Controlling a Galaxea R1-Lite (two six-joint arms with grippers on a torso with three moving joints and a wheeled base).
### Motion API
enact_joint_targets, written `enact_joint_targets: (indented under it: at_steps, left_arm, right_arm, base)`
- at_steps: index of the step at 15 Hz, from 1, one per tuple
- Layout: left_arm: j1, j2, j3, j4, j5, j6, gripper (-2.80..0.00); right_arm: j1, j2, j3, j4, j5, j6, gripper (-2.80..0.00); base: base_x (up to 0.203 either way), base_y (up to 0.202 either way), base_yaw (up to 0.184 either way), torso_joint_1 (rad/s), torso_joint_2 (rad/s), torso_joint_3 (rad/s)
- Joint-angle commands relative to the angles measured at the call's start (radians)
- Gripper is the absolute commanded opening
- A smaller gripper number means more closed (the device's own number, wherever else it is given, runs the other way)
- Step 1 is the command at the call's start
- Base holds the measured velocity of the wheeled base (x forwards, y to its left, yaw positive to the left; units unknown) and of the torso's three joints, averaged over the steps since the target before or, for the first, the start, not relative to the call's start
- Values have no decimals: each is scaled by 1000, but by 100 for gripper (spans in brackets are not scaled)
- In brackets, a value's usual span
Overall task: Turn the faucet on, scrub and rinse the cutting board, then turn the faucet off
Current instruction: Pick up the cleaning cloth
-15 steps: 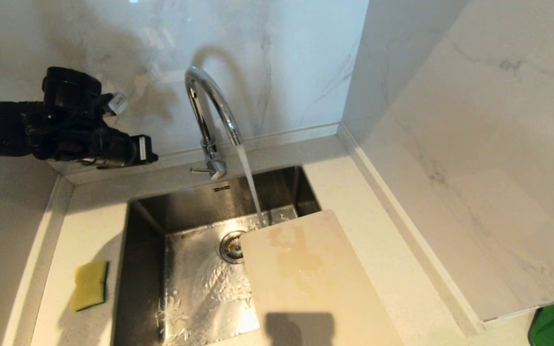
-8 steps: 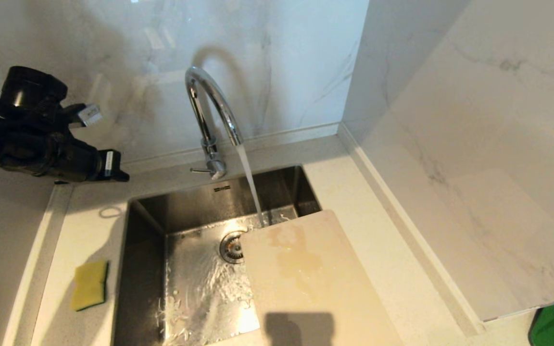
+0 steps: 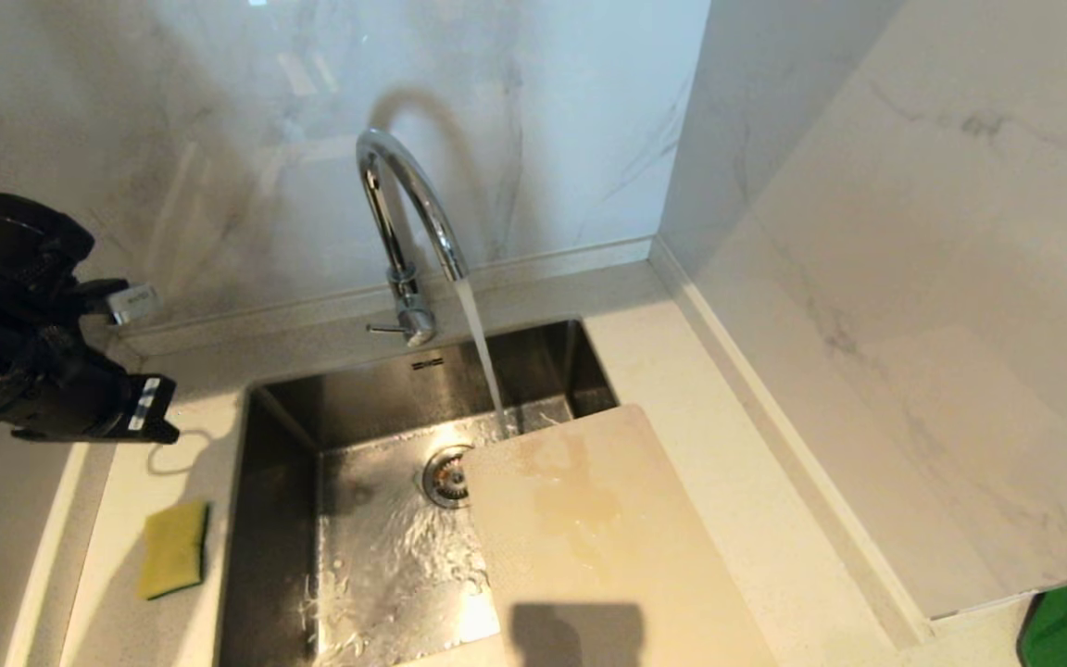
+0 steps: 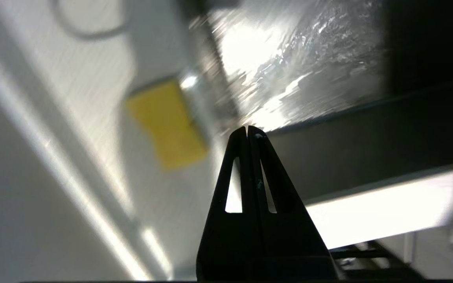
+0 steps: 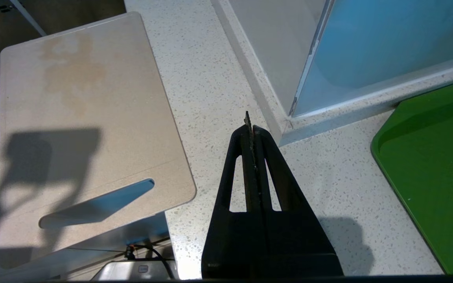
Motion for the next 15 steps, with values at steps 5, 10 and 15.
enact_joint_targets:
  at_steps: [5,10,15]
  left_arm:
    - [120,8,220,-19,99,-9,0]
    - [146,61,228,-41,59,-94,0]
    - [148,81,350,-183,50,-174,0]
  right_arm:
    - [0,-2,0,0,-1,0,-280]
    - [0,-2,0,0,-1,0,-280]
    - [0,-2,0,0,-1,0,-280]
  base:
    - [0,0,0,0,0,0]
    - [0,0,0,0,0,0]
    - [0,0,0,0,0,0]
